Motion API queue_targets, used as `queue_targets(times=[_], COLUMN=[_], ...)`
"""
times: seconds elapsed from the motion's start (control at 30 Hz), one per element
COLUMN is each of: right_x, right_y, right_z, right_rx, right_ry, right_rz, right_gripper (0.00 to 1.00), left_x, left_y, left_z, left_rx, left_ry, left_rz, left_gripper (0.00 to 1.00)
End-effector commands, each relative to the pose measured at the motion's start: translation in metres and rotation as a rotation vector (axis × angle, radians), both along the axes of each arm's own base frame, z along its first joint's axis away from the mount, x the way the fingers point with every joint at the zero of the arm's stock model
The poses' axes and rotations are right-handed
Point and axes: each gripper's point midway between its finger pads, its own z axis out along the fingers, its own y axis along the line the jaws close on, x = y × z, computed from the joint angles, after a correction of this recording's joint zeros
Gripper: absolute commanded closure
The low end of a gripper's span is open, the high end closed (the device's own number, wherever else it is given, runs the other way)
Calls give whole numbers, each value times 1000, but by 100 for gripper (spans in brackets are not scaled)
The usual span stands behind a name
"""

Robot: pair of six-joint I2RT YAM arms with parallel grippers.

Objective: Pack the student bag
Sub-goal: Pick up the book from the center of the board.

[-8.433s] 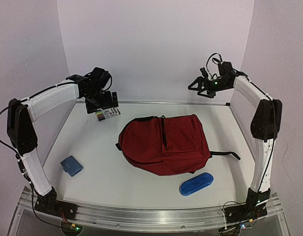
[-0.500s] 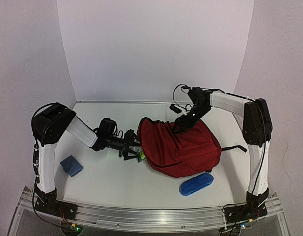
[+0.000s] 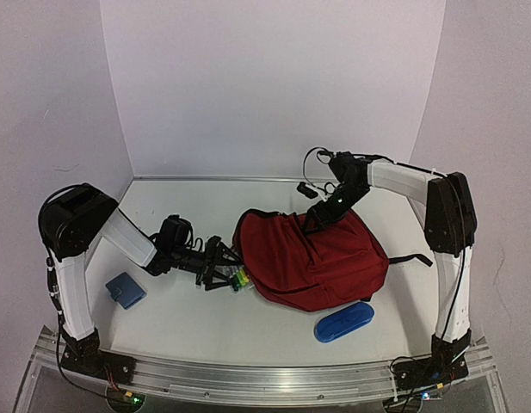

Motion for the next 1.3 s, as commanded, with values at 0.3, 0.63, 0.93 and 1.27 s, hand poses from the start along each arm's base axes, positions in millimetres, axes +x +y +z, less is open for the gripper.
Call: queue_targets(times=[0.3,0.63,0.93,1.27], right_x=[-45,-44,-44,-49], right_y=[-13,-13,-12,-13], right_z=[-45,-43,-44,-48], right_rx=[-129,-128,-123,-125], right_ry=[216,210,221,235], right_rz=[16,19,16,17], right_gripper=[15,15,16,17], left_x=[5,2,15,27], left_y=[14,25,12,9], left_z=[20,21,17,13], left_rx=[-61,-38,-61,-10], left_ry=[-71,-79,-83,-88], left_rz=[101,146,104,114], left_gripper=[21,20,49,77])
